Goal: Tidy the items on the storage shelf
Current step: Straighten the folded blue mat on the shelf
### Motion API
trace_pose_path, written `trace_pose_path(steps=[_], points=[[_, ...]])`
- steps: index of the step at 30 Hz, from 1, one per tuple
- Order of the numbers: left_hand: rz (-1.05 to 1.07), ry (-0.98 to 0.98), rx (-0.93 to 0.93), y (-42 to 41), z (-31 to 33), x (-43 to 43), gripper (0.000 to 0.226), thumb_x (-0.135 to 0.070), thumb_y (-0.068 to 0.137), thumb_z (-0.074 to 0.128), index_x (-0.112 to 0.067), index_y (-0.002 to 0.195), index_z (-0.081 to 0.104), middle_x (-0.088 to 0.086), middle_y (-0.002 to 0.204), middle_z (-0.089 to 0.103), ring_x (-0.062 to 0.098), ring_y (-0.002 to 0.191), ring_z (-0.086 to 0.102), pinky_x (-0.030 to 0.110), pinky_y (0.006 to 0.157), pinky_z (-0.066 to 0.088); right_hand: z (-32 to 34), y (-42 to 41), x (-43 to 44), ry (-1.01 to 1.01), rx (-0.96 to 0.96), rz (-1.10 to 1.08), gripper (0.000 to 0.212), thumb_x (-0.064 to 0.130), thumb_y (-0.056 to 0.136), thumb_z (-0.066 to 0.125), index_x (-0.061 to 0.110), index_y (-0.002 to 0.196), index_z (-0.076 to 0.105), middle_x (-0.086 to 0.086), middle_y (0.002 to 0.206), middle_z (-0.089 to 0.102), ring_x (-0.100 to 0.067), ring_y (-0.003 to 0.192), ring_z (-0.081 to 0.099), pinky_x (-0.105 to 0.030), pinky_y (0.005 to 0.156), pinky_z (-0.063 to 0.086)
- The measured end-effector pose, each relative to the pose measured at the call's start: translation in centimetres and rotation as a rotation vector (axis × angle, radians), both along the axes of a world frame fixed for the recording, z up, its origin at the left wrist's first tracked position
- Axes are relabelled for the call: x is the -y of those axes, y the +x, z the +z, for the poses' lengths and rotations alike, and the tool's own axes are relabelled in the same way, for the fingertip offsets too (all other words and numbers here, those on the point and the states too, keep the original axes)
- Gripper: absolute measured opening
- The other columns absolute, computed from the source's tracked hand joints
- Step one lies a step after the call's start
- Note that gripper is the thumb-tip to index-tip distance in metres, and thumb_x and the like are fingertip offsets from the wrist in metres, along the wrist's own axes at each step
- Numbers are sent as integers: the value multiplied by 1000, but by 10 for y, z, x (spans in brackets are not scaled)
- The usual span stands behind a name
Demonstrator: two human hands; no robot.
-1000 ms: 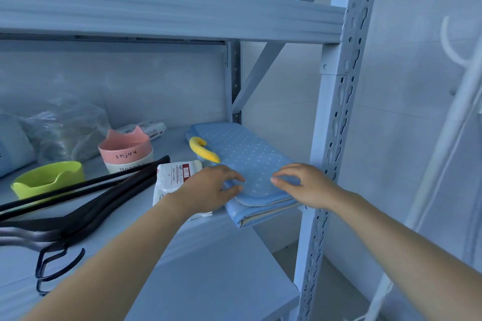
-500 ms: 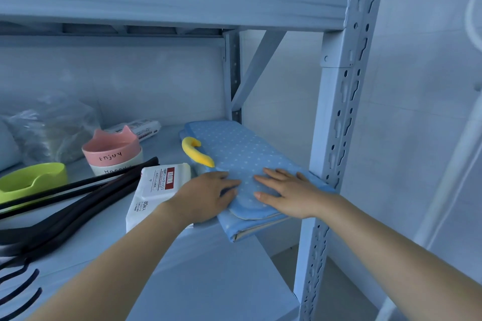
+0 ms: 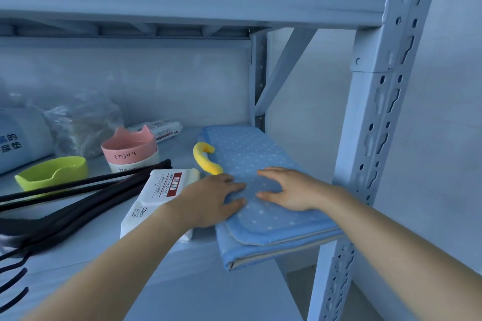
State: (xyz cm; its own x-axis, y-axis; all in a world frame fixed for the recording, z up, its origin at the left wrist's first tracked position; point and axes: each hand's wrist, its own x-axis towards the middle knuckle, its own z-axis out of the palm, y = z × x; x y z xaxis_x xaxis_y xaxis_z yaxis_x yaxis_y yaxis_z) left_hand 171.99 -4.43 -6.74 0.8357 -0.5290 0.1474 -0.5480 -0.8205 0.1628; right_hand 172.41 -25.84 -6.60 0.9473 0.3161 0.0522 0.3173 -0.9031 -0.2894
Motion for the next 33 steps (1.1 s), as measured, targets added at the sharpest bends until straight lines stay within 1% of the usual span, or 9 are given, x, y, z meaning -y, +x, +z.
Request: trace_pose_path(steps=[3, 7, 11, 14, 18, 23, 27, 30, 33], points=[[4, -52, -4, -1, 0, -3, 47, -51, 91, 45, -39, 137, 41, -9, 146, 34, 11, 134, 30, 23, 107, 22, 10, 17, -9, -14, 48, 50, 68, 58, 86, 51, 30, 144, 30, 5, 153, 29, -14, 140, 26, -28, 113, 23], [-5, -164, 64, 4, 14, -12, 35, -43, 91, 51, -34, 124, 57, -13, 127, 51, 7, 120, 46, 22, 100, 35, 22, 36, -32, 23, 98, 150, 64, 54, 87, 53, 29, 143, 34, 3, 150, 33, -14, 138, 29, -33, 113, 26], [85, -193, 163, 19, 34, -39, 29, -40, 89, 54, -32, 117, 61, -13, 121, 57, 8, 114, 51, 32, 94, 44, 29, 51, -55, 17, 123, 224, 61, 56, 86, 52, 29, 139, 39, 3, 144, 40, -17, 133, 37, -37, 108, 33], [179, -133, 209, 29, 42, -68, 32, -44, 89, 53, -37, 120, 58, -14, 125, 54, 8, 114, 50, 32, 96, 43, 35, 62, -74, 66, 154, 270, 51, 49, 88, 54, 32, 134, 45, 2, 135, 48, -18, 125, 44, -38, 103, 37], [249, -114, 240, 46, 47, -112, 34, -45, 89, 53, -34, 120, 58, -14, 128, 54, 5, 121, 45, 17, 97, 30, 46, 79, -105, 72, 208, 310, 46, 42, 88, 57, 27, 131, 50, 2, 132, 51, -18, 122, 46, -35, 103, 37], [355, -83, 147, 75, 53, -164, 40, -51, 85, 53, -35, 122, 57, -12, 129, 55, 10, 119, 49, 33, 102, 39, 58, 104, -149, 52, 262, 350, 47, 40, 89, 57, 26, 133, 49, 4, 140, 47, -14, 127, 42, -23, 100, 31], [366, 28, 99, 98, 70, -203, 45, -52, 84, 52, -32, 125, 55, -7, 129, 56, 15, 118, 50, 36, 103, 40, 68, 124, -186, 64, 273, 386, 43, 35, 89, 59, 23, 130, 53, 3, 138, 49, -14, 127, 43, -23, 103, 32], [327, 95, 89, 109, 82, -220, 56, -60, 74, 39, -31, 115, 62, -6, 119, 62, 17, 108, 55, 37, 96, 44, 69, 142, -209, 62, 286, 400, 41, 32, 89, 60, 21, 128, 55, 2, 136, 52, -13, 125, 45, -17, 98, 29], [289, 181, 108, 122, 83, -231, 39, -49, 84, 49, -29, 115, 63, -5, 118, 63, 18, 108, 56, 35, 94, 44, 65, 159, -229, 29, 259, 391, 43, 34, 89, 60, 21, 129, 54, 2, 137, 51, -14, 124, 46, -20, 100, 32]])
